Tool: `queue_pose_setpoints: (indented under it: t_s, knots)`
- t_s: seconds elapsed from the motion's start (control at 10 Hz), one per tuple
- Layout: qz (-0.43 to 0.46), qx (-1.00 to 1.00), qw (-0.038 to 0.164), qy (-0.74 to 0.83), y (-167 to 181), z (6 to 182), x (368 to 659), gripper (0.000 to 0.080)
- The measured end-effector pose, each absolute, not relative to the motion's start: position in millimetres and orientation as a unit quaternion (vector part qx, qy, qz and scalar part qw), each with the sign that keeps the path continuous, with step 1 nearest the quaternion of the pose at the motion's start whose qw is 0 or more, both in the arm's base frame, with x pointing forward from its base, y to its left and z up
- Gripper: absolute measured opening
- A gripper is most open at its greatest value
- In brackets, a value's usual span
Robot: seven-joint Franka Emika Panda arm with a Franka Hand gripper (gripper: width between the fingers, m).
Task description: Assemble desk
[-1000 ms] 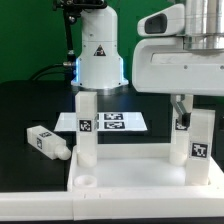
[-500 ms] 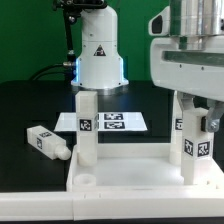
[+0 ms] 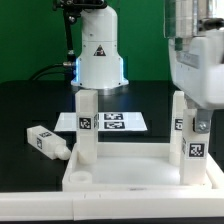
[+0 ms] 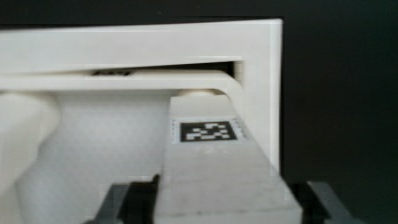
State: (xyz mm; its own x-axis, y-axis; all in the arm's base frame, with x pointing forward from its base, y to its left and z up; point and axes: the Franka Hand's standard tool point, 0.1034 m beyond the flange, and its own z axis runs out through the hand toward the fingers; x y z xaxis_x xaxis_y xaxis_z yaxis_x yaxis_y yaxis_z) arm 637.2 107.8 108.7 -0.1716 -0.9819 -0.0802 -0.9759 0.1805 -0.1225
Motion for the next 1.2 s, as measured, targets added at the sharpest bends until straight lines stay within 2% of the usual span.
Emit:
queue_pose_setpoints:
  t_s: [0.2, 0.3, 0.4, 0.5, 0.6, 0.7, 0.9, 1.2]
  knots:
    - [-0.021, -0.632, 0.071, 0.771, 108, 108.8, 637, 0.0287]
    - [-0.021, -0.633, 0.071, 0.771, 108, 108.6, 637, 0.0404]
    - [-0.021, -0.633, 0.071, 0.771, 108, 108.5, 637, 0.0404]
    - [-0.021, -0.633, 0.071, 0.771, 109, 108.5, 637, 0.0539]
    - [-0.021, -0.636, 0.071, 0.768, 109, 109.0, 637, 0.0630]
    - [-0.028, -0.677, 0.078, 0.731, 109, 118.6, 639, 0.0644]
    - [-0.050, -0.760, 0.105, 0.640, 101, 152.5, 642, 0.0644]
    - [-0.051, -0.769, 0.104, 0.629, 101, 151.5, 643, 0.0649]
